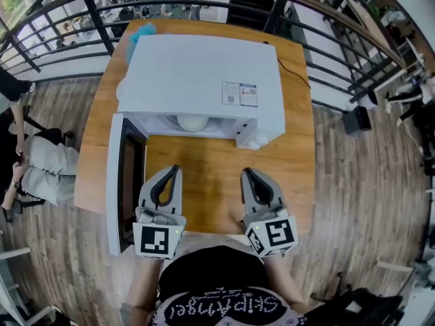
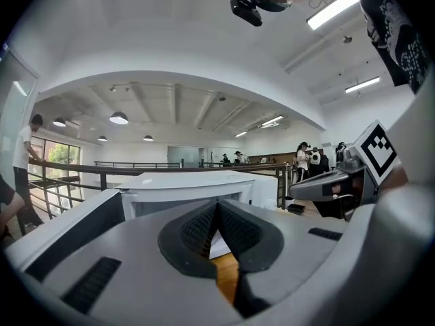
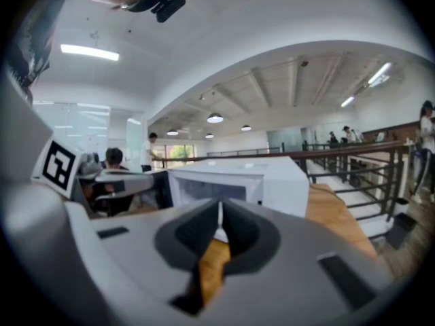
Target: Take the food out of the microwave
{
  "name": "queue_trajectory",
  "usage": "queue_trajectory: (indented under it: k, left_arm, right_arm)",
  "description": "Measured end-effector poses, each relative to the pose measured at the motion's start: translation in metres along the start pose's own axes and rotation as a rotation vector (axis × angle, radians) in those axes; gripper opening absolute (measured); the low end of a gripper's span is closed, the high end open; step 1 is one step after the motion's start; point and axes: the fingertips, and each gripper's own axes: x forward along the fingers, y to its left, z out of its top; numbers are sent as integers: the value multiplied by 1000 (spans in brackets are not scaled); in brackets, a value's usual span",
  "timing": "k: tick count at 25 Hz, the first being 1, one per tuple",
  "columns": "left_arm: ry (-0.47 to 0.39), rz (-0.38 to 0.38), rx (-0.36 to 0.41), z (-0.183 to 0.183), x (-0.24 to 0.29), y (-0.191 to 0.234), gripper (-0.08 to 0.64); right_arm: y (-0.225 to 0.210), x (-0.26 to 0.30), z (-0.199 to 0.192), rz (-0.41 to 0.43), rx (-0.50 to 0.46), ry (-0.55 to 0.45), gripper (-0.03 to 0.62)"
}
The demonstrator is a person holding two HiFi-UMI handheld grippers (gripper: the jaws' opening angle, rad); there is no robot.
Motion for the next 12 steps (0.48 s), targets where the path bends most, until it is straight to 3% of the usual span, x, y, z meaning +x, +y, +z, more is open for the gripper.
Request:
queue_trajectory:
  k: [5,12]
  left_arm:
    - [24,-10,26,-9,9,11,32]
    - [62,-26,147,-19,39,25,34]
  right_arm:
    - [8,11,0,17,-30,2,37]
    - [16,40,-9,78,-111,51,38]
